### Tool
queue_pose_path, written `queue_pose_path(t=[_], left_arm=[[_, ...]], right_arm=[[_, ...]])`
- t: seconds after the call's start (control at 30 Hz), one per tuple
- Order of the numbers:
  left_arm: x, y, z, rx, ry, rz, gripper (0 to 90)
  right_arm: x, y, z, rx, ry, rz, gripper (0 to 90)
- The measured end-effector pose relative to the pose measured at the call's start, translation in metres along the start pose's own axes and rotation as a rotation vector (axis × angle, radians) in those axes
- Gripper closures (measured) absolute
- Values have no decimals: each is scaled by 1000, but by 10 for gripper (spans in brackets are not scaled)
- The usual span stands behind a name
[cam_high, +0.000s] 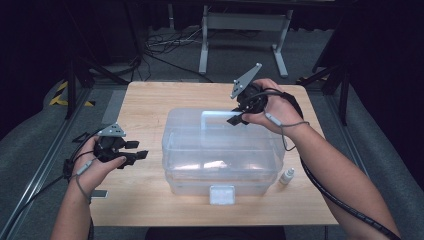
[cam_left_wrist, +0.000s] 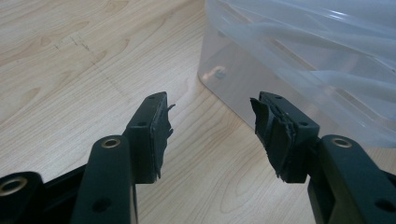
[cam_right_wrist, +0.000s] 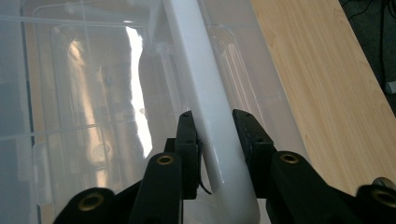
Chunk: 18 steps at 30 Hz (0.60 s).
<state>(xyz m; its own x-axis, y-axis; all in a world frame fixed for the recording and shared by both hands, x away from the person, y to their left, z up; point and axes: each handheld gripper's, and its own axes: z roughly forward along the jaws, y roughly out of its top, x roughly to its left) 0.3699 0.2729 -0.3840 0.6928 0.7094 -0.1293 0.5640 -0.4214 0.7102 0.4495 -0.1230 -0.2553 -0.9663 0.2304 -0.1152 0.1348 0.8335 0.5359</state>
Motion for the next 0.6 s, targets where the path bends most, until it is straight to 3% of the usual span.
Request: queue_pose_path(t=[0.2, 0.6], left_arm=[[-4, 1, -2, -6, -7, 16, 457], [-10, -7, -9, -13, 1, -5, 463]], right_arm=[[-11, 2, -1, -15, -2, 19, 725], [-36, 9, 0, -23, 2, 50, 711]])
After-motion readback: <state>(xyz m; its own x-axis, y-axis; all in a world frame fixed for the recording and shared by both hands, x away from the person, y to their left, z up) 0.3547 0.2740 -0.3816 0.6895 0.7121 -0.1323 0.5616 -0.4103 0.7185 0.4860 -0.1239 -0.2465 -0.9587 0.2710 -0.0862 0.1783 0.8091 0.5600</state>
